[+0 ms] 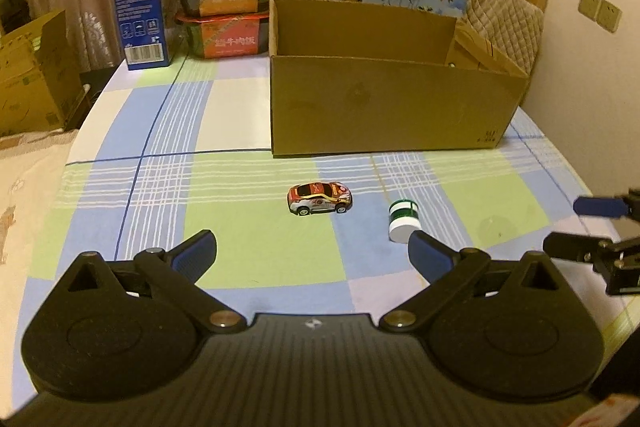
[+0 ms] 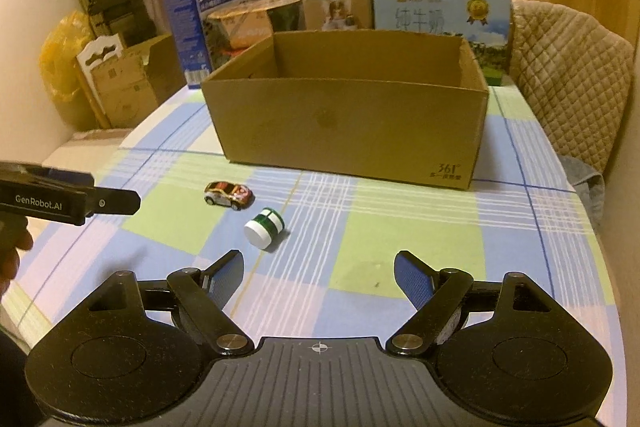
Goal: Organize rigid objects
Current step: 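Move both grippers back toward the toy car and green cylinder, then grasp the green-and-white cylinder with the right gripper while the left grasps the toy car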
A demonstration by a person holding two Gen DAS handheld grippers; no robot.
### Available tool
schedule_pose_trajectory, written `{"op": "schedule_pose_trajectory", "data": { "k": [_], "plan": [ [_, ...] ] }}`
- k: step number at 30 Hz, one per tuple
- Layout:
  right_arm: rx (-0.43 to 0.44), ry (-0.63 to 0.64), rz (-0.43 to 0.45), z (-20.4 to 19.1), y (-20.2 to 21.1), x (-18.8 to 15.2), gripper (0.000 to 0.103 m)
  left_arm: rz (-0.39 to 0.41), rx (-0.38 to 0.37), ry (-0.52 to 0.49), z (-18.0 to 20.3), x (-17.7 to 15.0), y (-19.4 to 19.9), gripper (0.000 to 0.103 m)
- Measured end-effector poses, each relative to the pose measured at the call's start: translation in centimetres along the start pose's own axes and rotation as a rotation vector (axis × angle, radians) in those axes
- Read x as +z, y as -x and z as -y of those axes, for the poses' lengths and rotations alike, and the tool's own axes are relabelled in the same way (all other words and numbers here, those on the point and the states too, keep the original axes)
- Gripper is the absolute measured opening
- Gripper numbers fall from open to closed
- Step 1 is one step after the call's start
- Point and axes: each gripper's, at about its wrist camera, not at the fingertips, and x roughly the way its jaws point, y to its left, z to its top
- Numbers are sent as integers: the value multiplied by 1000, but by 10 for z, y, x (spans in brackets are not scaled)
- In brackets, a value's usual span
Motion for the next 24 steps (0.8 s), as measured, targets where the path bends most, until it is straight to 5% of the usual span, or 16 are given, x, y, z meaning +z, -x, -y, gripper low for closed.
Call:
{"op": "schedule_pose_trajectory", "data": {
  "k": [9,24],
  "plan": [
    [79,119,-30,3,-26,4,80,-34,-71,-177,-7,0,-21,101],
    [302,600,-130,-11,-102,22,79,-111,-223,-661,-6,18,-75,100]
  ]
}}
